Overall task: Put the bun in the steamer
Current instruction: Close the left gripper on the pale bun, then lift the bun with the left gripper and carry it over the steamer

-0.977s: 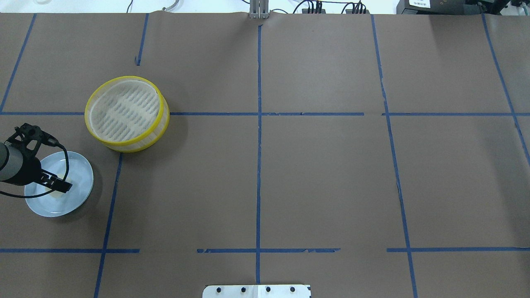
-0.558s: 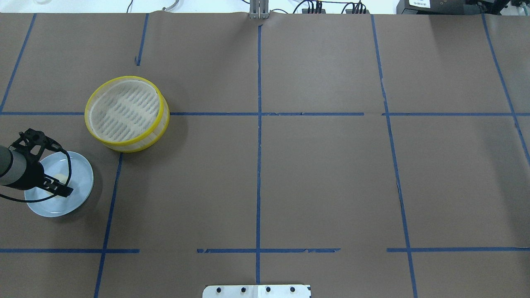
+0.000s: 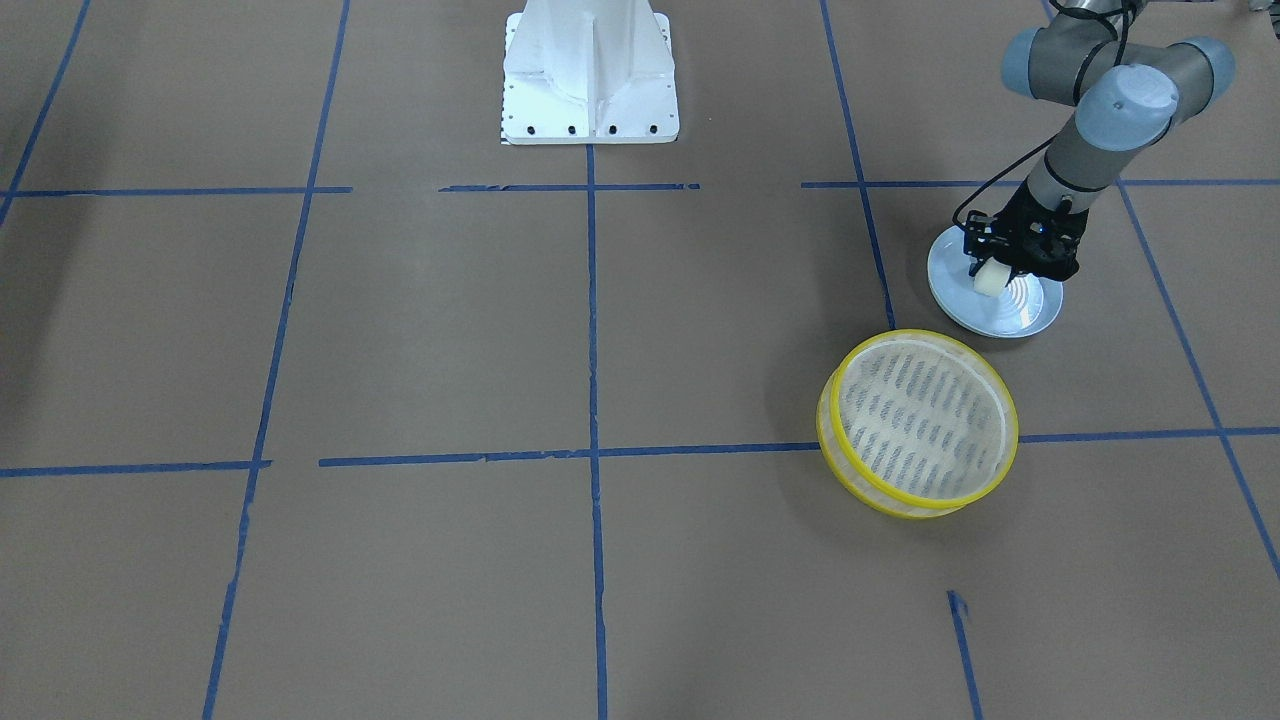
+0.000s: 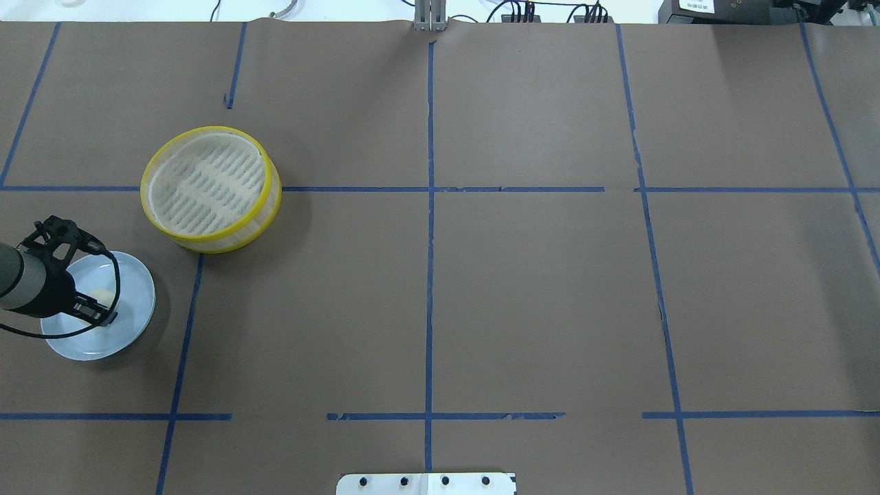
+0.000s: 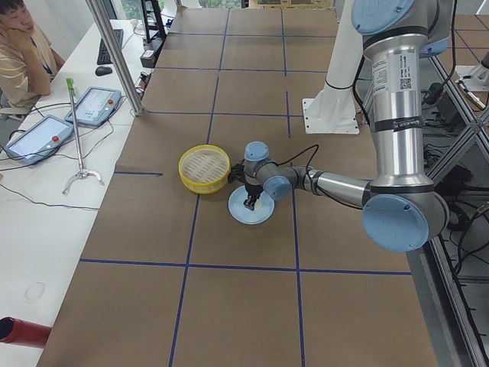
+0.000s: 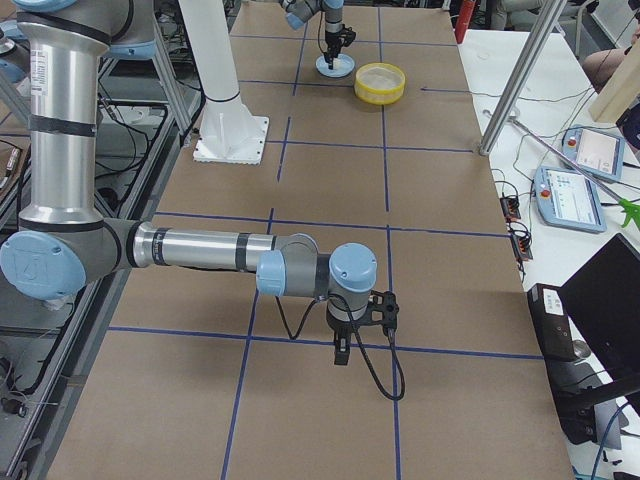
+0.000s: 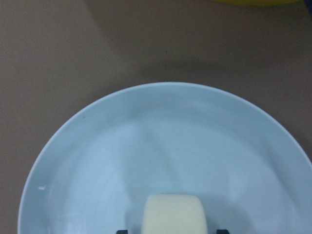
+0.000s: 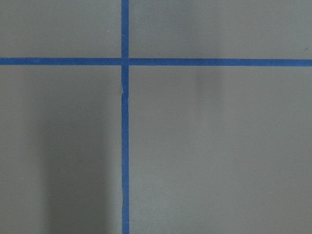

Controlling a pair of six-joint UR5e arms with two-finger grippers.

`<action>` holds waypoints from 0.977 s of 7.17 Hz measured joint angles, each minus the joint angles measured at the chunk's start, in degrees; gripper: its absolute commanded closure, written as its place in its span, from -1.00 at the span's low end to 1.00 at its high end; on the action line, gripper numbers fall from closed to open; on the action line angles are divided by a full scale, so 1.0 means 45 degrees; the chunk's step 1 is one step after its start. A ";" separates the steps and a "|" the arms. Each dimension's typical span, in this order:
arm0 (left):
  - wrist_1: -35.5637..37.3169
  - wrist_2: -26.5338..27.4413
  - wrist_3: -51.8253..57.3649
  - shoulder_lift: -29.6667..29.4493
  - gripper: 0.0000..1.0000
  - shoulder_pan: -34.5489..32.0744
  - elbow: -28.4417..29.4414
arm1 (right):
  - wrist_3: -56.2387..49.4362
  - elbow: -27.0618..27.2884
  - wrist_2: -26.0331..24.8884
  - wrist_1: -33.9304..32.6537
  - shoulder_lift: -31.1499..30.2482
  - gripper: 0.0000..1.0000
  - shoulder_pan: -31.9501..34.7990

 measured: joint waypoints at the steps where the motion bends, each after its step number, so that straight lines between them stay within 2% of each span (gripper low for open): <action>1: 0.0012 -0.0009 -0.0022 0.0017 0.36 -0.0066 -0.0261 | 0.0001 0.0000 0.0000 0.0000 0.0000 -1.00 0.0000; 3: 0.0097 -0.0644 -0.0049 -0.0010 0.35 -0.0926 -0.1232 | 0.0001 0.0000 0.0000 0.0000 0.0000 -1.00 0.0001; 5: 0.0792 -0.2585 -0.0083 -0.0564 0.34 -0.3060 -0.1559 | 0.0000 0.0000 0.0000 0.0000 0.0000 -1.00 0.0000; 7: 0.2818 -0.3092 -0.0717 -0.2311 0.34 -0.3806 -0.1141 | 0.0000 0.0000 0.0000 0.0000 0.0000 -1.00 0.0000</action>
